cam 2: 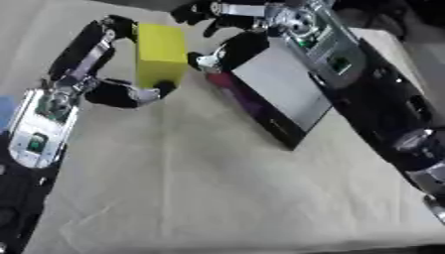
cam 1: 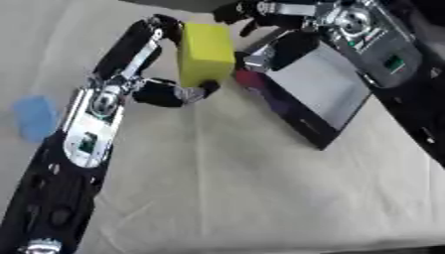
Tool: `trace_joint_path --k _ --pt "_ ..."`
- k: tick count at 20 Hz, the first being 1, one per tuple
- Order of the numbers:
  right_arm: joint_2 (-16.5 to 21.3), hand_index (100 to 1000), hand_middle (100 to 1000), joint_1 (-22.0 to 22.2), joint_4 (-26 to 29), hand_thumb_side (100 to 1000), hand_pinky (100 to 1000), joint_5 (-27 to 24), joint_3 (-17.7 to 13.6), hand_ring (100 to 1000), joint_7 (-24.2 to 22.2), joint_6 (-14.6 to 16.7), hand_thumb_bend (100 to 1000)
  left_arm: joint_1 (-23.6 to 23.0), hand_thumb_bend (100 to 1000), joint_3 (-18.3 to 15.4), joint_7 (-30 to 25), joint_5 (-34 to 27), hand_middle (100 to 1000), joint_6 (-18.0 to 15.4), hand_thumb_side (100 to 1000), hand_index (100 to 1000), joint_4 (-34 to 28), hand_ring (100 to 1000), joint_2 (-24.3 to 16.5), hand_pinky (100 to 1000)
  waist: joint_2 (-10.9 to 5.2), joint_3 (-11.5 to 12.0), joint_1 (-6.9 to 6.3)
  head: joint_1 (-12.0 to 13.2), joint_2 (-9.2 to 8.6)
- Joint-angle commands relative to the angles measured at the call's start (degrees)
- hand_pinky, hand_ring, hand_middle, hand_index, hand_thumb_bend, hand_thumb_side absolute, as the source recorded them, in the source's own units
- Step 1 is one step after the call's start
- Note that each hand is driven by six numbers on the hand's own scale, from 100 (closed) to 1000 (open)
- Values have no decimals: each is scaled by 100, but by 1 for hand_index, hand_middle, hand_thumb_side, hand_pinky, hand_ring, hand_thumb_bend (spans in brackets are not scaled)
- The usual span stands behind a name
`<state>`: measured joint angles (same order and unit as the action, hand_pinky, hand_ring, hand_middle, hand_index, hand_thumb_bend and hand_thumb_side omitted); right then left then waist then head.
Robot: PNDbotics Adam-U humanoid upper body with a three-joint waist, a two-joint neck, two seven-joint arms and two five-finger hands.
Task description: Pick up the objects with one hand, pass them to the other hand, and then place them into the box on the other side of the table.
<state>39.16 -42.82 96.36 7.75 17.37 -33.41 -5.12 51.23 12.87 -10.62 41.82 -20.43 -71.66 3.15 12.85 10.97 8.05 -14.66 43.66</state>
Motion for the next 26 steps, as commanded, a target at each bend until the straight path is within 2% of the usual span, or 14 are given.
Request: trace_joint_path --k 1,7,11,16,21,26 --pt "110 1000 960 -70 62 382 872 -94 -44 1000 -55 10 205 89 100 -1 22 12 424 31 391 495 -137 535 57 702 7 -16 50 39 -97" --pt "158 1000 962 -42 207 264 870 -340 -63 1000 -243 -52 283 99 100 -32 114 159 423 111 384 494 -92 534 56 699 23 -32 51 61 -159" --pt "167 1000 962 -32 248 241 870 -421 -81 1000 -320 -93 299 101 100 -30 143 205 421 120 386 494 -69 533 63 697 32 -42 50 22 -134" --pt "173 1000 964 -29 259 268 872 -489 -93 1000 -379 -91 276 104 100 -32 173 225 420 139 389 493 -57 532 66 695 42 -49 46 -22 -87" --pt "152 1000 965 -18 227 395 874 -477 -85 1000 -336 -104 174 95 100 -1 152 188 419 128 411 492 -50 531 88 696 48 -52 54 -63 -63" --pt "118 1000 962 -20 152 406 872 -429 -74 1000 -240 -127 153 89 100 55 108 48 417 100 438 491 -95 529 133 697 65 -55 65 -94 -51"
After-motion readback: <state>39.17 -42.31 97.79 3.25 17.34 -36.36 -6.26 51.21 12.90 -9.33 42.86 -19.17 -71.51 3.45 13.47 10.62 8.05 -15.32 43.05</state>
